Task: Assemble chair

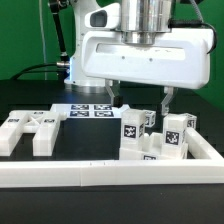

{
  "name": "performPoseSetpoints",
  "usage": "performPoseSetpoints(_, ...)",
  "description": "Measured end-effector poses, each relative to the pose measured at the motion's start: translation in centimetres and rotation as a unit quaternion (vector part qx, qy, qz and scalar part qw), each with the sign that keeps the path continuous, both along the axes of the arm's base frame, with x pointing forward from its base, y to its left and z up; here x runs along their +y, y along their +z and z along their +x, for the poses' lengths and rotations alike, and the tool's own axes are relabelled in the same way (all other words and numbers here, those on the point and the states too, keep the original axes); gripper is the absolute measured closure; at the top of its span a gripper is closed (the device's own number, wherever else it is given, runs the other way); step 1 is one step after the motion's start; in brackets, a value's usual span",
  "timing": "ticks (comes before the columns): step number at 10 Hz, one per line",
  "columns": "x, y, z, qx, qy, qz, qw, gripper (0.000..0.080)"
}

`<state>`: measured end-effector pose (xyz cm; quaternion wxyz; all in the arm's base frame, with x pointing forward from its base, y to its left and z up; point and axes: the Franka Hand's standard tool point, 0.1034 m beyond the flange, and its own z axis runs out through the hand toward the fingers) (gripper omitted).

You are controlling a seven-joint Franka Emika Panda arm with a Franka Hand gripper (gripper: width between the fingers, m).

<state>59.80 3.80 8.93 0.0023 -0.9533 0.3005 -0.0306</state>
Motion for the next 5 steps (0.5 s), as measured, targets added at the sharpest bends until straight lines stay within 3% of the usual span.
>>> performPoseSetpoints(5,0.00,-0.13,0.03,-0.010,-0.003,0.001,1.000,0.0150)
